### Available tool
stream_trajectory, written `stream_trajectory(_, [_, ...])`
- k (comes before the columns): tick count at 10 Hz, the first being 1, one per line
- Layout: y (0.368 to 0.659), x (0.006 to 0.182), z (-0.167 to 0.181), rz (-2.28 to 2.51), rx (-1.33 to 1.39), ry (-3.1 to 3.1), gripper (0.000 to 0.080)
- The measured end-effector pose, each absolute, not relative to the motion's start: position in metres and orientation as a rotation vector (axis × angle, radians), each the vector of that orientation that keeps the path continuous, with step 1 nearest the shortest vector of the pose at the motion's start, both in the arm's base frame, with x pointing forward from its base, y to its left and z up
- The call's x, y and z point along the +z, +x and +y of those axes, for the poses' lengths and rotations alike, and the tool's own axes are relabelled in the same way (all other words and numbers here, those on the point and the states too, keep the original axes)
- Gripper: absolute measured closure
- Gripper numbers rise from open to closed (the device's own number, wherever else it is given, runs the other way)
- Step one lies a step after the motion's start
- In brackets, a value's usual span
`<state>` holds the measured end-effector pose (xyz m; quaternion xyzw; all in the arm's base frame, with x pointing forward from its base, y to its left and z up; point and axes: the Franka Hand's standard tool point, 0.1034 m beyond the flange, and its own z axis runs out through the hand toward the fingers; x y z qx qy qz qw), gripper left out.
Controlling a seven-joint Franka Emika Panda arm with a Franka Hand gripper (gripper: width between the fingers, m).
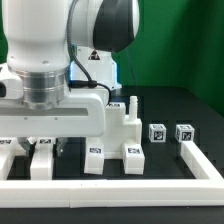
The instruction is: Assemble chair
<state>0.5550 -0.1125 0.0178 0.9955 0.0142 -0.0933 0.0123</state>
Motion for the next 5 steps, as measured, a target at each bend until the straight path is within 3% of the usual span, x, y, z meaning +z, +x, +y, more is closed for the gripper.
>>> stream_trajectory(1, [0.555, 0.019, -0.113, 0.045, -0.294, 3.102, 0.0517])
stream_trajectory(2, [0.559, 0.033, -0.113, 0.043, -0.287, 3.104, 0.0515])
stream_trajectory(5, [0.559, 0.089, -0.111, 0.031, -0.309, 3.107, 0.0515])
